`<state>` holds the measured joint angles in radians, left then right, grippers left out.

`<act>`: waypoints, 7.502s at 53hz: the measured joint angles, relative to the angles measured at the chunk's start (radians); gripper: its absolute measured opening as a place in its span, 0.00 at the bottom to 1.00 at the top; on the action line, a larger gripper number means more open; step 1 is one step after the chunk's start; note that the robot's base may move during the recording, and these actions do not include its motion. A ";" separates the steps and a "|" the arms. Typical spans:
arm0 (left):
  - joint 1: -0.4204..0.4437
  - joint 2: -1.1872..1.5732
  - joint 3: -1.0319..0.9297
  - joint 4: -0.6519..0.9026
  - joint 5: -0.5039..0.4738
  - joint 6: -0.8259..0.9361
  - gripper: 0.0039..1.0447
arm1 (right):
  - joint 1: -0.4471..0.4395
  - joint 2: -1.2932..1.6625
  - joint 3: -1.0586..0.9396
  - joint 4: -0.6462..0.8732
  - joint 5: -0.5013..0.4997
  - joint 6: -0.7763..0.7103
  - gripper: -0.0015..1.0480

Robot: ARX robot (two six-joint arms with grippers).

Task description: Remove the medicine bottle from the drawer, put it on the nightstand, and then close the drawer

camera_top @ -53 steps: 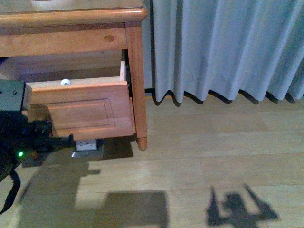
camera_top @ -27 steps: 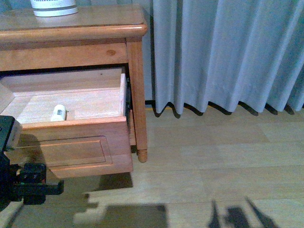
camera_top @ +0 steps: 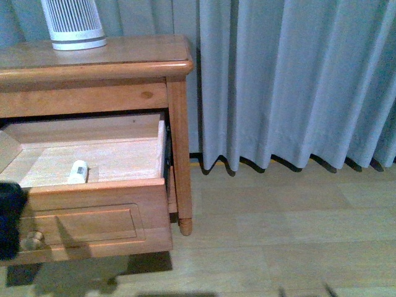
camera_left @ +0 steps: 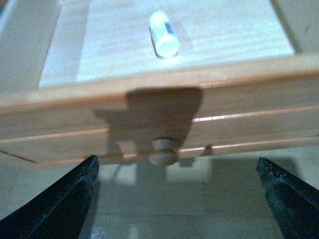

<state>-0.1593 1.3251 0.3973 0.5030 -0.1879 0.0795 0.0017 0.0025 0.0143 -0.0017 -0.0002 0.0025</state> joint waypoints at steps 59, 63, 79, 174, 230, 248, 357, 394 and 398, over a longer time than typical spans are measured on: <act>-0.051 -1.212 -0.286 -0.507 -0.009 -0.064 0.32 | 0.000 0.000 0.000 0.000 0.000 0.000 0.93; -0.015 -1.229 -0.294 -0.507 0.023 -0.069 0.19 | 0.000 0.000 0.000 0.000 0.000 0.000 0.93; 0.153 -1.271 -0.337 -0.510 0.185 -0.074 0.03 | 0.000 0.000 0.000 0.000 0.000 0.000 0.93; 0.154 -1.324 -0.387 -0.507 0.185 -0.077 0.94 | 0.202 1.062 0.473 0.304 0.256 0.140 0.93; 0.154 -1.324 -0.387 -0.507 0.185 -0.077 0.94 | 0.404 2.257 1.477 0.025 0.149 0.275 0.93; 0.154 -1.324 -0.387 -0.507 0.185 -0.077 0.94 | 0.412 2.370 1.551 0.027 0.157 0.274 0.93; 0.154 -1.324 -0.387 -0.507 0.185 -0.077 0.94 | 0.176 2.254 2.062 -0.179 0.339 0.252 0.61; 0.154 -1.324 -0.387 -0.507 0.185 -0.077 0.94 | 0.119 1.183 0.756 0.102 0.203 0.327 0.93; 0.154 -1.324 -0.387 -0.507 0.185 -0.077 0.94 | 0.137 1.054 0.554 0.081 0.192 0.357 0.93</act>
<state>-0.0055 0.0010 0.0101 -0.0040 -0.0025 0.0025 0.1383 1.0561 0.5682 0.0792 0.1921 0.3599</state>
